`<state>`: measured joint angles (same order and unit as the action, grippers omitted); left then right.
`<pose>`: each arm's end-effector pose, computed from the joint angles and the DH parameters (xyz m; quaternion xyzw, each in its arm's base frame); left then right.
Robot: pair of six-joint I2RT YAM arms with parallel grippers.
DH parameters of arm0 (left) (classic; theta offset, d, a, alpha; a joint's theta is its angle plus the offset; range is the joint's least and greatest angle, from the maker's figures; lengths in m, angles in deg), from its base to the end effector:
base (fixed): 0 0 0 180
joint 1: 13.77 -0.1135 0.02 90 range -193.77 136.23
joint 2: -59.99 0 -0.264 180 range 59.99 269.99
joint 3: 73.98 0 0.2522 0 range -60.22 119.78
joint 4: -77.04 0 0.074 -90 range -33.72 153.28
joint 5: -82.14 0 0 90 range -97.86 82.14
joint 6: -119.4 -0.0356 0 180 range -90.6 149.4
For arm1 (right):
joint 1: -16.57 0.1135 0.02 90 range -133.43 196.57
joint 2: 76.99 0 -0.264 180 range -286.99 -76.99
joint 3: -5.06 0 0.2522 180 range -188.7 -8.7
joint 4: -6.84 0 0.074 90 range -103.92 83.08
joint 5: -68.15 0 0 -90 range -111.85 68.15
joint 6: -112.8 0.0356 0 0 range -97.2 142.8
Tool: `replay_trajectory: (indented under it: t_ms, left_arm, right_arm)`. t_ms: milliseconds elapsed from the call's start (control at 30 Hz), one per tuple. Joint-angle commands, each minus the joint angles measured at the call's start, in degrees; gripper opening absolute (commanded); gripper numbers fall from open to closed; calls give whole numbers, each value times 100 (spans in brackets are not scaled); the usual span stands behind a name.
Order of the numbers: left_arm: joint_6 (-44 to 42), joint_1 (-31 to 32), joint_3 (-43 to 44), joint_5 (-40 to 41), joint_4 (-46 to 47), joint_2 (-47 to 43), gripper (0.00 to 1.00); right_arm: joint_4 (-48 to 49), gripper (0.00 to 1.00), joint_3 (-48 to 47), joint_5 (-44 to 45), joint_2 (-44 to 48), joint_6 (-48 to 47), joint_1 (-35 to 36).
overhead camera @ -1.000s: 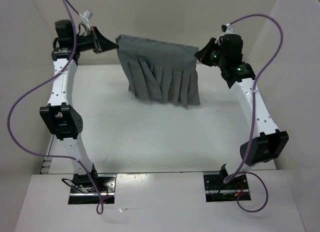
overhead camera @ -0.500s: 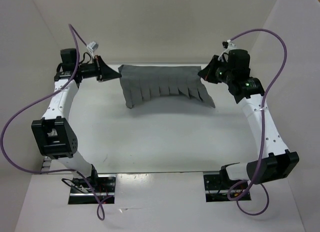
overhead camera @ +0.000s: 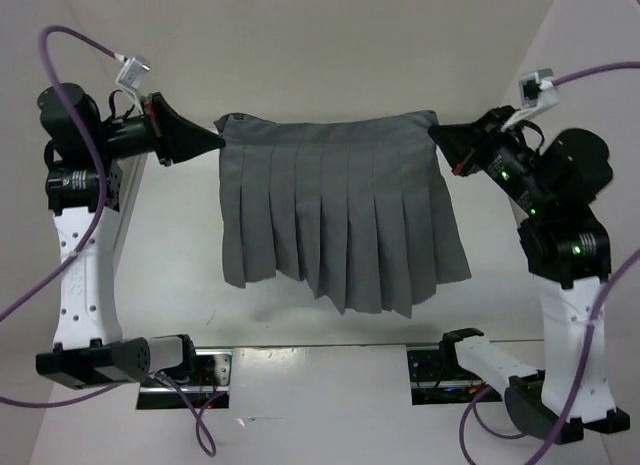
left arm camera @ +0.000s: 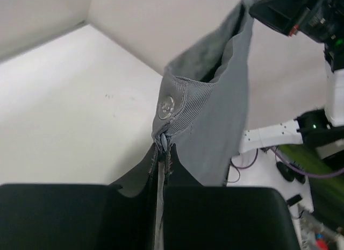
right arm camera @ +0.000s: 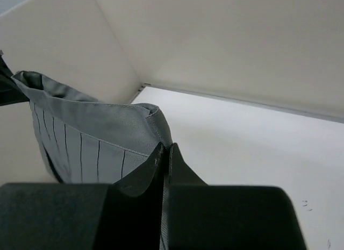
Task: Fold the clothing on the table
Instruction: Flatten the skirt out, then fold the skirt
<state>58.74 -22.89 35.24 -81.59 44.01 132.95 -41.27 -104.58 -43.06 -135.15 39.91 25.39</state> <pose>0.2323 0.0027 0.5198 0.2307 0.6625 -0.5078 0.5001 0.1411 0.0349 0.5414 -0.0848 0.6822 0.2835 0.6686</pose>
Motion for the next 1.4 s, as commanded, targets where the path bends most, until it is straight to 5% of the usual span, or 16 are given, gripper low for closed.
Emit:
replay_trajectory:
  t_ms: [0,133,400,700,1167,1367]
  left_arm:
    - [256,-125,-660,868,63,1279,0]
    - [1,-2,-214,1738,-279,3050,0]
    - [115,235,2228,2003,-482,5778,0]
    - [63,236,2706,2003,-543,5888,0]
    - [-675,289,-1228,2425,-104,3734,0]
    - [-965,394,-2048,2995,-349,3531,0]
  right_arm:
    - [410,0,464,-14,-1284,56,-170]
    - [762,0,527,89,-2488,127,-249]
    - [886,0,-316,916,-4668,74,-425]
    - [1018,0,-205,1040,-4715,74,-425]
    - [649,0,1975,803,-2957,21,-372]
    - [0,0,2644,619,-2386,135,-258]
